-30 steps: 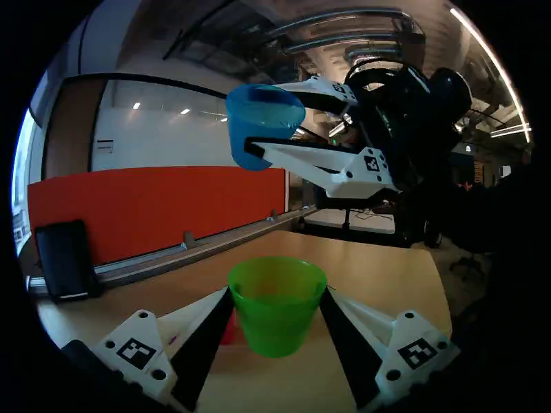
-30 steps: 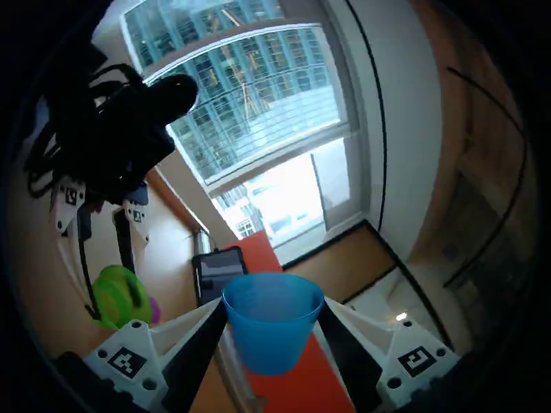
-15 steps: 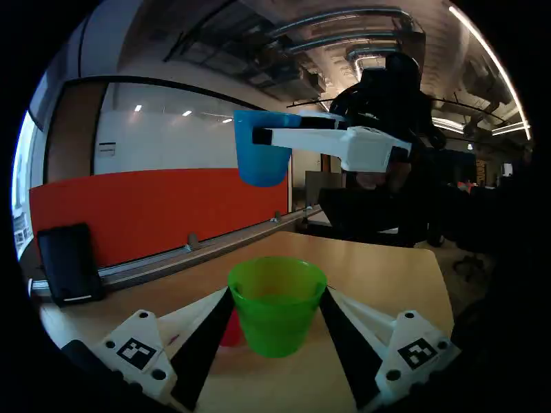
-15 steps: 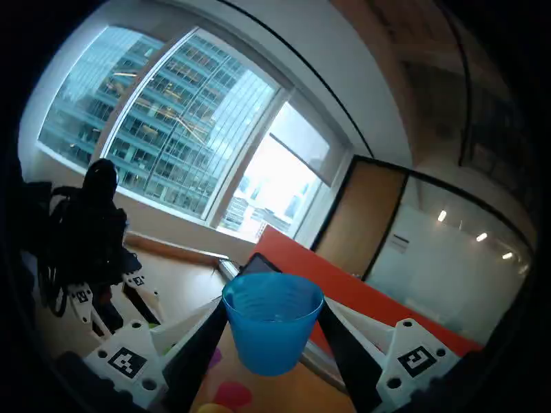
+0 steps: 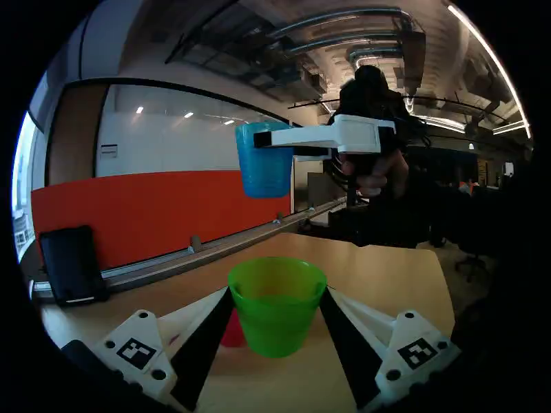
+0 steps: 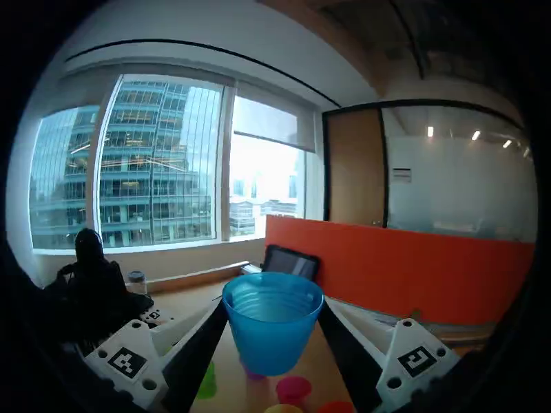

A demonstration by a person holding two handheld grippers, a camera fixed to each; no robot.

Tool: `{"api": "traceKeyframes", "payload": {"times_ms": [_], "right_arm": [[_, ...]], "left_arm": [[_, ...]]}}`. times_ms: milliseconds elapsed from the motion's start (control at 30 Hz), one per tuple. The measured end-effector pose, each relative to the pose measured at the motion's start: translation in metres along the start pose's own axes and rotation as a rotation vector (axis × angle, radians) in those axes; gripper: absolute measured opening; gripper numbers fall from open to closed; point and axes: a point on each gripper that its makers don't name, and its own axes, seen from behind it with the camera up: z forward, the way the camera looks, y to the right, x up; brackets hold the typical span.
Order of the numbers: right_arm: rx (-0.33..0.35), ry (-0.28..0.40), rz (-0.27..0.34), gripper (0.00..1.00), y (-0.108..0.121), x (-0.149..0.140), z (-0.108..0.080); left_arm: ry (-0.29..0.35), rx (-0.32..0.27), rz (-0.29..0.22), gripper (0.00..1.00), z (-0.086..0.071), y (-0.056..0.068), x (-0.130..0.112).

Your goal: Pour water

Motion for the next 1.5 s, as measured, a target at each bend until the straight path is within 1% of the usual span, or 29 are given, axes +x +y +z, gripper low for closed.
{"api": "traceKeyframes", "payload": {"times_ms": [267, 467, 667, 1000, 1200, 1500], "right_arm": [[-0.031, -0.007, 0.009, 0.91, 0.012, -0.004, -0.001], [-0.048, -0.003, 0.018, 0.91, 0.019, -0.007, -0.008], [-0.069, -0.006, 0.027, 0.91, 0.029, -0.011, -0.019], [-0.117, -0.004, 0.032, 0.91, 0.051, -0.015, -0.044], [-0.134, -0.003, 0.034, 0.91, 0.058, -0.016, -0.056], [-0.140, -0.022, 0.009, 0.91, 0.060, -0.026, -0.063]], "left_arm": [[0.001, 0.013, 0.004, 0.86, -0.003, -0.005, 0.003], [0.003, 0.032, 0.005, 0.86, -0.005, -0.013, 0.004], [0.003, 0.056, 0.008, 0.85, -0.012, -0.021, 0.005], [0.004, 0.100, 0.012, 0.85, -0.024, -0.037, 0.009], [0.004, 0.117, 0.019, 0.85, -0.028, -0.043, 0.012], [-0.010, 0.130, 0.033, 0.85, -0.030, -0.047, 0.012]]}}
